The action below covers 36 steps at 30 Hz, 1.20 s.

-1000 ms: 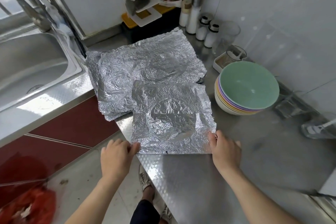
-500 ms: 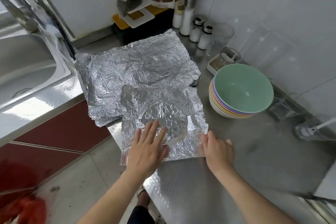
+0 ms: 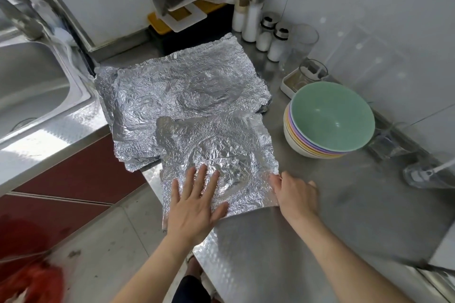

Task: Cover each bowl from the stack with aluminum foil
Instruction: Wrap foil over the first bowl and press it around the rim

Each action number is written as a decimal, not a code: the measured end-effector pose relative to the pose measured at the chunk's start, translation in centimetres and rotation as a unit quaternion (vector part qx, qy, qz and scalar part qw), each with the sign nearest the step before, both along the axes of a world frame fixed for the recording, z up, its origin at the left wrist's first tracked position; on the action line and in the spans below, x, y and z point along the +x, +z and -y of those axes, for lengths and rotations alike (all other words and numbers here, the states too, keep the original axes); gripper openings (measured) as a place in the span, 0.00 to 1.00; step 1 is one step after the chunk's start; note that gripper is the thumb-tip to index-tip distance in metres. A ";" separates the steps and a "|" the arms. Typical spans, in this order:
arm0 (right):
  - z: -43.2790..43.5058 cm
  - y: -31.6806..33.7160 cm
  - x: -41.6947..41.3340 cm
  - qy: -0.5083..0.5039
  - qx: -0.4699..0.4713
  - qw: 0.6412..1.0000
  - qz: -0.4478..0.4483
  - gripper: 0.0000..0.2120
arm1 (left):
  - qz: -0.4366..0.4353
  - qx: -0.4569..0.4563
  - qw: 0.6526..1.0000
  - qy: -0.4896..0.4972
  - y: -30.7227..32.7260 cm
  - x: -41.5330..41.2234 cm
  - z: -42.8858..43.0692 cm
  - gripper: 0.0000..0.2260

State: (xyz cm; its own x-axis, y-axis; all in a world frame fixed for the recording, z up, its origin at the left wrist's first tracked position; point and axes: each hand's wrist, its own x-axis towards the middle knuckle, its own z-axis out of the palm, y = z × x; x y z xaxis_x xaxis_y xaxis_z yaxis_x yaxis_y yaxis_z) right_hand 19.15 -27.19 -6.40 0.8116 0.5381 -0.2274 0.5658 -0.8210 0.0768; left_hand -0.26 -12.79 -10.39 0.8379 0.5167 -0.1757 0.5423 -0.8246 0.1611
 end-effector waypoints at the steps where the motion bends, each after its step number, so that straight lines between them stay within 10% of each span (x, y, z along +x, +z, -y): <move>1: 0.1 0.0 0.1 -0.002 0.005 1.000 -0.005 0.20 | 0.001 0.002 1.000 0.001 0.1 0.0 0.0 0.33; 13: -0.5 0.0 -3.1 0.127 0.286 0.946 0.080 0.21 | 0.010 0.022 1.000 -0.010 -0.6 -0.1 -0.3 0.33; 16: -3.1 -1.6 -7.6 0.252 0.219 0.943 -0.009 0.25 | 0.014 0.024 1.000 -0.013 -0.7 -0.1 -0.3 0.33; 26: -0.1 -3.0 -5.1 0.190 0.096 0.975 -0.070 0.28 | 0.040 0.034 0.999 -0.016 -0.9 -0.2 0.7 0.31; 36: -2.7 -2.3 -3.5 0.143 0.207 0.967 -0.047 0.25 | 0.059 0.035 0.998 0.009 0.4 0.5 2.1 0.28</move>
State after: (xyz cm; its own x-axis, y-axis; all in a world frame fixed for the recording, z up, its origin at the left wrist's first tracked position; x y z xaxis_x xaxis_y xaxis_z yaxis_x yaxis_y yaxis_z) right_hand 15.66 -24.47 -8.68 0.6019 0.7985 -0.0094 0.7631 -0.5786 -0.2879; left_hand 0.27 -14.93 -9.97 0.8407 0.5399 -0.0405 0.5385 -0.8259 0.1671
